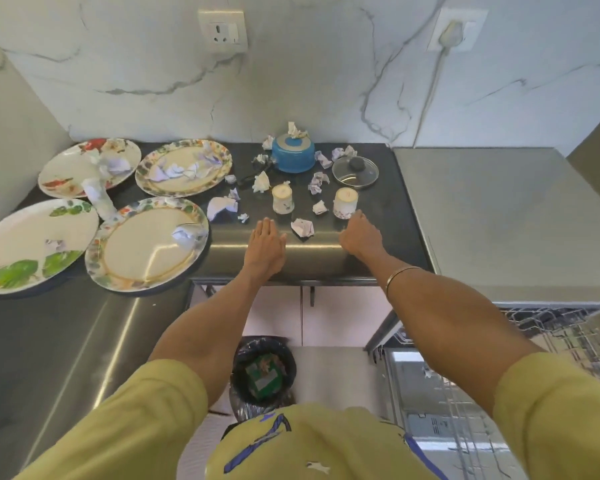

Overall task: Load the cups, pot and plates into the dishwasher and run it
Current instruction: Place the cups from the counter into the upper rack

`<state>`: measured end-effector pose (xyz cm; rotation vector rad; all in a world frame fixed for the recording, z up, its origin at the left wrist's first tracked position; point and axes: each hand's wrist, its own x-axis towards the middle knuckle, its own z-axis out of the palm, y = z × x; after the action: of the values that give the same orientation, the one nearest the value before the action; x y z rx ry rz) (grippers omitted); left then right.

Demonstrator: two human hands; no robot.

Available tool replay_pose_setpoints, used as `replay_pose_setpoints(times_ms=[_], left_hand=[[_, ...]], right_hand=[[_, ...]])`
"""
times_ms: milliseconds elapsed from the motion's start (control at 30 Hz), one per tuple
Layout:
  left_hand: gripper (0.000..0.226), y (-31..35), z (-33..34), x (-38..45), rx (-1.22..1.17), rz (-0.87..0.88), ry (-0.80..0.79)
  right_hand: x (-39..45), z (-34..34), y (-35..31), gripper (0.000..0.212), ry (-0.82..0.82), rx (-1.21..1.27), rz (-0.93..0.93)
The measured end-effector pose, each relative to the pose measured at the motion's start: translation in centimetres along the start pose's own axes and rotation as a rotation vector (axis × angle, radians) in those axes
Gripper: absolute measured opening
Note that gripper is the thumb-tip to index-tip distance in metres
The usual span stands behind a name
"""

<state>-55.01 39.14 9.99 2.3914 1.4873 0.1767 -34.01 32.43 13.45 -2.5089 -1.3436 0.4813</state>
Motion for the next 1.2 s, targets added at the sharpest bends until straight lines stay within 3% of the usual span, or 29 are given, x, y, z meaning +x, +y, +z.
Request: replay_pose_setpoints(times_ms=[100, 233, 400, 467, 600, 667, 800, 900, 1100, 1200], left_hand=[[0.062, -0.7, -0.6, 1.9, 0.013, -0.015, -0.05], [0.063, -0.5, -1.4, 4.4, -0.038, -0.023, -0.077], [0.049, -0.1, -2.0, 6.9, -0.033, 0.039, 0.147], [0.032, 0.5, -2.8, 8.1, -0.039, 0.025, 0.256], [0.028, 1.4, -3.8, 10.9, -0.114, -0.03, 0.294], [0.027, 1.5, -4.0, 12.4, -0.135, -0.012, 0.264], [0.058, 1.0, -3.5, 15.3, -0.013, -0.036, 0.064], [0.068, 0.7, -2.7, 16.8, -0.008, -0.086, -0.047], [0.069, 0.5, -1.2, 18.6, -0.06, -0.115, -0.195], [0.064, 0.4, -0.8, 19.0, -0.103, -0.118, -0.182]], right_hand=[[0.5, -0.6, -0.8, 0.041, 0.056, -0.064, 0.038], [1.4, -1.7, -1.8, 0.033, 0.179, -0.064, 0.069], [4.2, -2.2, -2.5, 0.045, 0.253, -0.02, 0.018], [5.5, -2.5, -2.6, 0.05, 0.226, 0.02, 0.007], [8.4, -2.4, -1.9, 0.061, 0.113, 0.051, -0.006], [9.9, -2.0, -1.6, 0.067, 0.048, 0.04, -0.006], [12.5, -1.7, -1.5, 0.082, -0.086, 0.016, 0.001], [14.0, -1.4, -1.4, 0.083, -0.155, -0.009, -0.018], [15.5, -0.7, -1.0, 0.07, -0.255, -0.047, -0.042], [15.9, -0.8, -1.0, 0.072, -0.271, -0.051, -0.046]])
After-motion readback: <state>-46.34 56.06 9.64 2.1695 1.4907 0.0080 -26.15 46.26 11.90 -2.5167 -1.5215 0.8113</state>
